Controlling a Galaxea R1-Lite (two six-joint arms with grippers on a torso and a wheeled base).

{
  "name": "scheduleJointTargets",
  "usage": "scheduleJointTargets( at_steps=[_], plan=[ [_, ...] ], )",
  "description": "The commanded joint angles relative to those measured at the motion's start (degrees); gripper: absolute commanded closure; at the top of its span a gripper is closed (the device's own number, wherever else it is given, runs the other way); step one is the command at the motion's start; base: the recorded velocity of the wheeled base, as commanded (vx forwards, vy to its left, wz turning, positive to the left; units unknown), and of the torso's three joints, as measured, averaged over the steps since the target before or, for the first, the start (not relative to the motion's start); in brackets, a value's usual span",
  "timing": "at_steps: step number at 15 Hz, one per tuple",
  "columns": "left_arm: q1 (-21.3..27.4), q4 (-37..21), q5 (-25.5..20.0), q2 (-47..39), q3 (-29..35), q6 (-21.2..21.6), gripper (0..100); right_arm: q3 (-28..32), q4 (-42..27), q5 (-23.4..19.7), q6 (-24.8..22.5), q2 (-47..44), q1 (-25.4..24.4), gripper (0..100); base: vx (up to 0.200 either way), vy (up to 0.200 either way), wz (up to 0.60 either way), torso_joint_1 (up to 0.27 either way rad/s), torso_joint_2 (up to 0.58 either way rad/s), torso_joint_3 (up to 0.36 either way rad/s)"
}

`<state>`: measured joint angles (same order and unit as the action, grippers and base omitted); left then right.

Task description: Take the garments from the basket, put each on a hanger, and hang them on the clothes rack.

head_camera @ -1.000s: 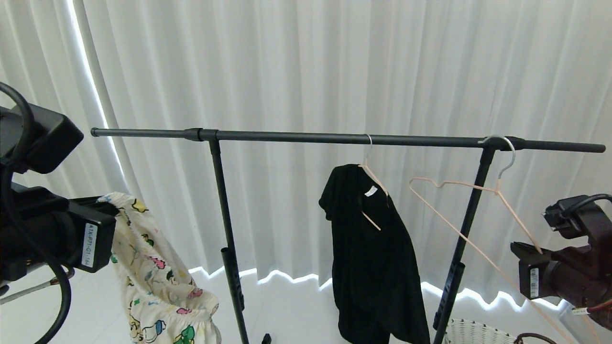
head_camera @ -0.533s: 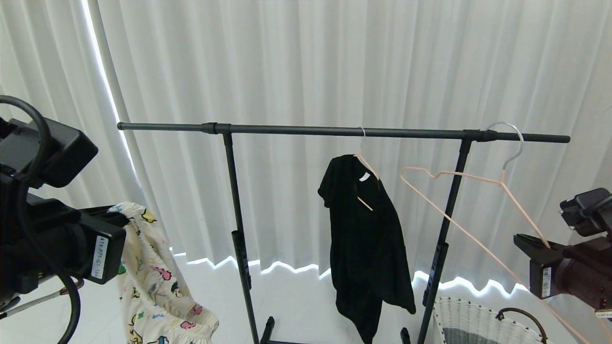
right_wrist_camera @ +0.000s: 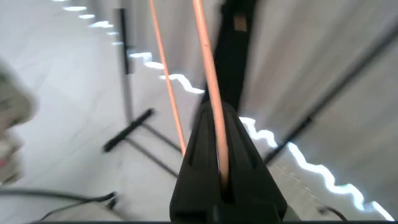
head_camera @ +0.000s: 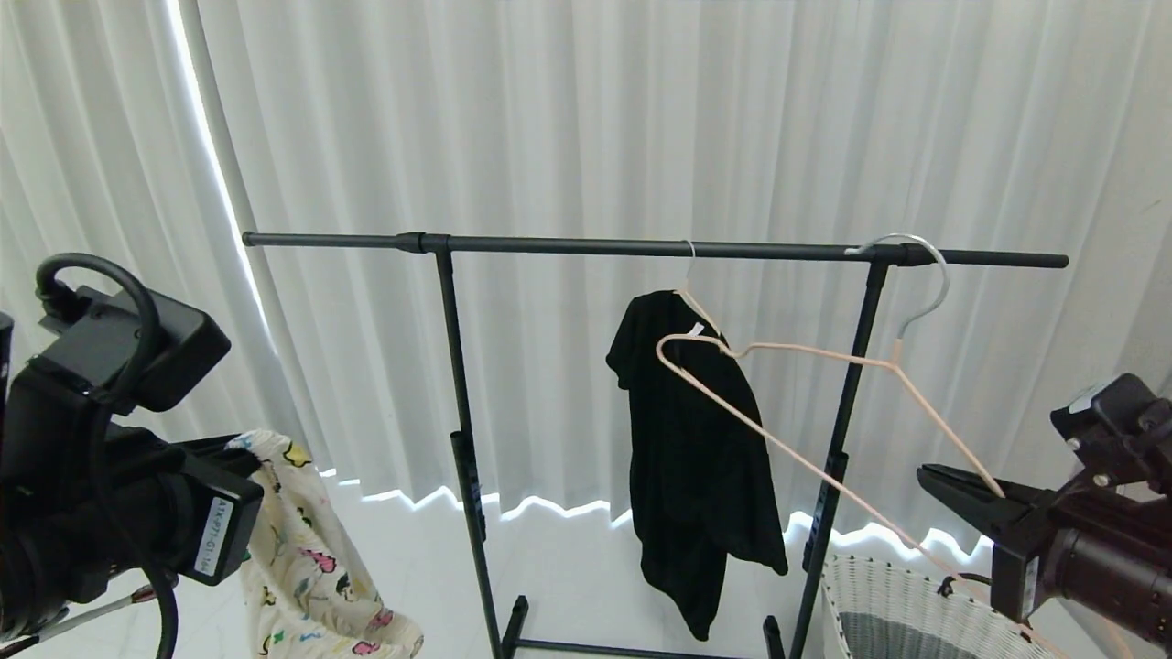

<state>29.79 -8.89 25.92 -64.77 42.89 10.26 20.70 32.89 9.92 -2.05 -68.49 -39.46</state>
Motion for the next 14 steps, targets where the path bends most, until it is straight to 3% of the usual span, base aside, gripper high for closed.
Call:
scheduleJointTargets(
  at_steps=[1,3,6,8,11,14],
  plan=[
    [0.0,0.0,2.0,-4.0,2.4,-0.6,100,0.0,0.1,-0.4,0.6,-1.8,-7.9,100,0.000,0.000,0.00,0.000,0.00,0.000],
    [0.0,0.0,7.2,-11.1,9.6,-6.5,100,0.5,0.1,-0.6,3.7,-3.0,-17.8,100,0.000,0.000,0.00,0.000,0.00,0.000],
    [0.0,0.0,12.6,-19.3,17.3,-14.5,100,3.0,0.1,-0.6,7.6,-5.4,-25.1,100,0.000,0.000,0.00,0.000,0.00,0.000],
    [0.5,0.0,12.5,-20.6,18.3,-16.1,100,5.3,0.1,-0.6,8.3,-7.5,-25.7,100,0.000,0.000,0.00,0.000,0.00,0.000],
    [5.4,0.0,12.4,-20.7,19.3,-20.2,100,7.0,2.9,-0.4,9.0,-11.6,-25.6,100,0.000,0.000,0.00,0.000,0.00,0.000],
    [6.2,-0.1,12.3,-20.7,19.3,-20.3,100,7.0,7.4,-0.3,9.0,-14.2,-23.6,100,0.000,0.000,0.00,0.000,0.00,0.000]
  ],
)
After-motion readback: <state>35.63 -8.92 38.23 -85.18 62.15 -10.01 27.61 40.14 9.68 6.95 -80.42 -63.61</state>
